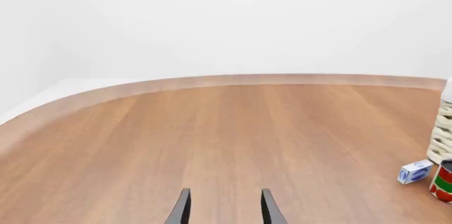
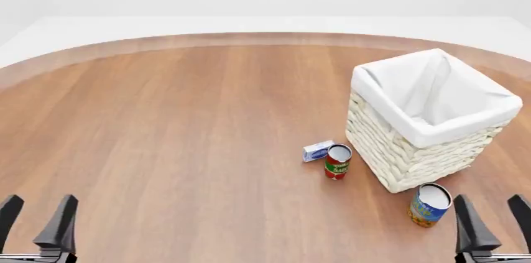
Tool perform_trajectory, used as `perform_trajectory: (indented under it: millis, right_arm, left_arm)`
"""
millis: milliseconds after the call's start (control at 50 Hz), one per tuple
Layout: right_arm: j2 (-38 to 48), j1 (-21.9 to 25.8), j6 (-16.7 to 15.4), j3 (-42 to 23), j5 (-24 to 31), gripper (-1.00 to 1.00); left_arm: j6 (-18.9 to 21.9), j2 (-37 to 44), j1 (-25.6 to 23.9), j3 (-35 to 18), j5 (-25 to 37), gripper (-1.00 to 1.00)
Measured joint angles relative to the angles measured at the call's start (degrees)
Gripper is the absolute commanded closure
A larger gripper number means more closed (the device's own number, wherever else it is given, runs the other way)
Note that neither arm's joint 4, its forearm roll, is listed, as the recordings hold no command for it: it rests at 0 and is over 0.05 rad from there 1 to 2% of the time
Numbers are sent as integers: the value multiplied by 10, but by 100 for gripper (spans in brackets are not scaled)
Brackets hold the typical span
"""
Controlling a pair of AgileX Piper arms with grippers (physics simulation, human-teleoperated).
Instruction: Pick up the ketchup, and put it in the basket.
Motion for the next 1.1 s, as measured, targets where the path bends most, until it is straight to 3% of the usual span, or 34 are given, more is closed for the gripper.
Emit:
perform_trajectory:
  millis: [540,1100]
  right_arm:
    - [0,1,2,-18,0,-100]
    - [0,133,-28,-84,60,-100]
  left_arm:
    - [0,2,0,-1,-1,-100]
    - [0,3,0,-1,-1,-100]
